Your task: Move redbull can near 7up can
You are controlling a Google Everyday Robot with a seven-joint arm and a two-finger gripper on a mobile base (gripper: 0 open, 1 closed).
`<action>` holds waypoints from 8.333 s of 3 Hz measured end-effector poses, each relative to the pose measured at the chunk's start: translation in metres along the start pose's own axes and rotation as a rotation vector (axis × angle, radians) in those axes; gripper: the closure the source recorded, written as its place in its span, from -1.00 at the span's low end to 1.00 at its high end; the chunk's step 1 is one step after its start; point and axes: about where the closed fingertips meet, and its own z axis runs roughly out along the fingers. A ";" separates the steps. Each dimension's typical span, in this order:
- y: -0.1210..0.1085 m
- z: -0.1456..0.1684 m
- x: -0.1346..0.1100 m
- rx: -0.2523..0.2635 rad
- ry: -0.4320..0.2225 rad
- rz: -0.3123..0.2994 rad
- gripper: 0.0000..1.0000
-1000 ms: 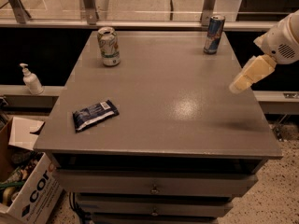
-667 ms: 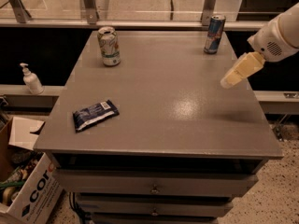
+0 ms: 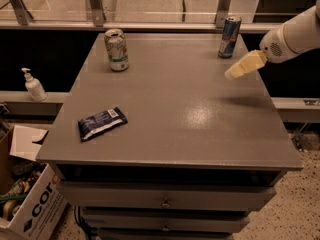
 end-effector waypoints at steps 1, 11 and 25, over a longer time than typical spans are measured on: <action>-0.023 0.024 -0.001 0.011 -0.095 0.100 -1.00; -0.110 0.113 -0.091 0.109 -0.619 0.133 -0.16; 0.168 0.160 -0.211 -0.374 -0.616 -0.176 1.00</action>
Offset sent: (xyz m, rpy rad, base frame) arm 0.0867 -0.0184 -0.0132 0.3324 -0.2105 -0.1426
